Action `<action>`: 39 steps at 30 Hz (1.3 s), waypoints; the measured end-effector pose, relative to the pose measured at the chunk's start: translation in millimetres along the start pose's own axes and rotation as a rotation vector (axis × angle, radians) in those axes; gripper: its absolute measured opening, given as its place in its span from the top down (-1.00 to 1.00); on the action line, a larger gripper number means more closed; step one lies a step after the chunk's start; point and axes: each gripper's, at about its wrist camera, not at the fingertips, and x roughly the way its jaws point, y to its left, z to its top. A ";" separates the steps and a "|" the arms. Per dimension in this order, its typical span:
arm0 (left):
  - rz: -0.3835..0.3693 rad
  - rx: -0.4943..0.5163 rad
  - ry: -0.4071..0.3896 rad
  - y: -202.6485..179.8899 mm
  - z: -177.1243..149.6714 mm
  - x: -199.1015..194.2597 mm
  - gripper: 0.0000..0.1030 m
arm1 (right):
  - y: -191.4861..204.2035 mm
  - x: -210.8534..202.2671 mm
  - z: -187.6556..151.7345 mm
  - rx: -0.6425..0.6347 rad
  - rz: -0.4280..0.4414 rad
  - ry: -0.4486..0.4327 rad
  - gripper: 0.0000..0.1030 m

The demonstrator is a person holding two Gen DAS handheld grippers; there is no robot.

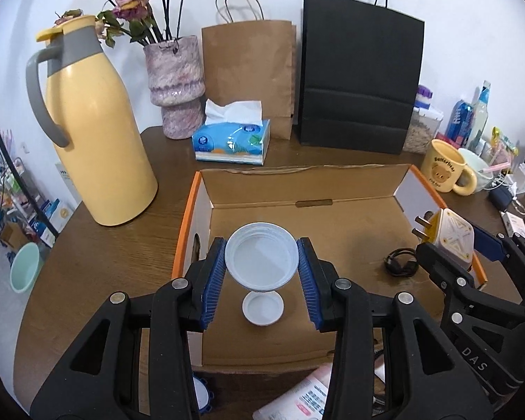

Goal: Organize rigid objects

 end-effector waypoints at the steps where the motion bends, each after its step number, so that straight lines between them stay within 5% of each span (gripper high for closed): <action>1: -0.001 0.001 0.007 0.1 -0.5 3.8 0.29 | -0.9 5.6 -1.0 0.001 -0.001 0.013 -0.22; 26: 0.022 -0.001 0.113 4.2 -14.5 52.0 0.28 | -16.8 39.6 -25.1 0.045 -0.020 0.118 -0.24; 28: 0.027 -0.007 0.119 5.7 -14.7 53.5 0.28 | -20.6 36.5 -23.9 0.056 -0.027 0.106 -0.41; 29: 0.028 -0.011 0.120 6.6 -14.7 53.8 0.21 | -22.5 34.8 -23.5 0.063 -0.028 0.099 -0.66; 30: 0.026 -0.015 0.120 7.5 -14.7 53.7 0.15 | -23.8 33.6 -23.3 0.068 -0.030 0.094 -0.71; 37: 0.024 -0.032 0.073 10.6 -11.3 44.9 -0.96 | -25.0 30.9 -24.2 0.075 -0.034 0.085 -0.71; 39: 0.025 -0.035 0.059 11.0 -10.7 42.5 -1.00 | -25.0 30.2 -24.3 0.075 -0.036 0.084 -0.71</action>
